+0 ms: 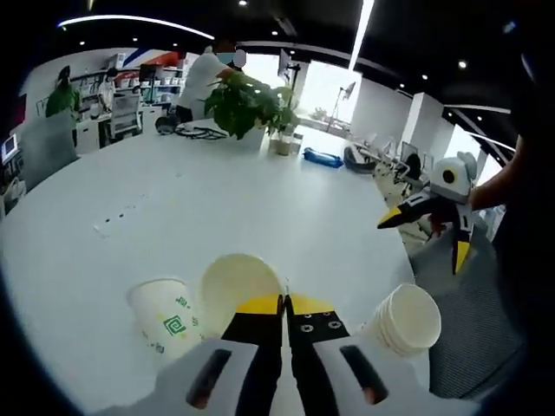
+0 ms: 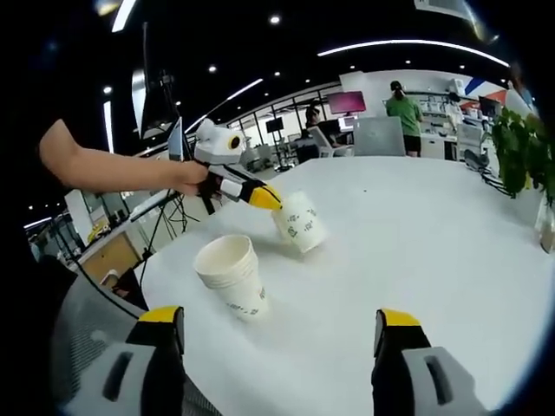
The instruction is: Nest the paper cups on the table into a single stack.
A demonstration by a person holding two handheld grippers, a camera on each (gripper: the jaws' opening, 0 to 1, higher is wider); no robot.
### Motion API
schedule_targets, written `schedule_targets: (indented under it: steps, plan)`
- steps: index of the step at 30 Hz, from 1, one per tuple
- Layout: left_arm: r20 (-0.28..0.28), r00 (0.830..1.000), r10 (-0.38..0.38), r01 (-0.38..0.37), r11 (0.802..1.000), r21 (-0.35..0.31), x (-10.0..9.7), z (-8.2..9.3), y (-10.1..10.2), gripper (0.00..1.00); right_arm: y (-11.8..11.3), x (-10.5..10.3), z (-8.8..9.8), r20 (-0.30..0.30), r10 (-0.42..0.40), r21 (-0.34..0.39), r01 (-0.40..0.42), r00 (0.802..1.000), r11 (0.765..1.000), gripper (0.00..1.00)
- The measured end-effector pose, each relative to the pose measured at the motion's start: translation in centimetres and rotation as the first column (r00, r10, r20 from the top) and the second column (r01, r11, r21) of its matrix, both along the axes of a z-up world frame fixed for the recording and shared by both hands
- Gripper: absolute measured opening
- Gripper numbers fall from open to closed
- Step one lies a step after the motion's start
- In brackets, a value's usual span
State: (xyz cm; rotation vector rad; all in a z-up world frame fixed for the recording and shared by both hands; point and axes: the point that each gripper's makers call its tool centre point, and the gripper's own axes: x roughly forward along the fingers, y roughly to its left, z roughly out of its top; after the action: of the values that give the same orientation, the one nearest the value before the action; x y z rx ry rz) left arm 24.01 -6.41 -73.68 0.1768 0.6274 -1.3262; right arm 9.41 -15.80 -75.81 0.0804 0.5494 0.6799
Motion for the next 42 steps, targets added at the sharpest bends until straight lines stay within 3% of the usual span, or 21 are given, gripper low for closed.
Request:
schedule_targets:
  steps: [22,31,42]
  plan:
    - [0.129,0.987,-0.1,0.091,0.993,0.08,-4.5,4.0,1.7,0.0,0.3,-1.7,1.2,0.042,0.026,-0.004,-0.026,0.999,1.0,0.92]
    - [0.181,0.971,-0.159,0.137,0.982,0.129,-7.3,5.8,2.1,0.0,0.0,-2.4,1.3,0.047,0.025,-0.009,-0.025,0.999,1.0,0.92]
    - [0.238,0.953,-0.189,0.162,0.978,0.131,-9.1,9.0,2.7,0.0,0.1,-2.5,1.3,0.053,0.03,-0.013,-0.03,0.998,0.999,0.92]
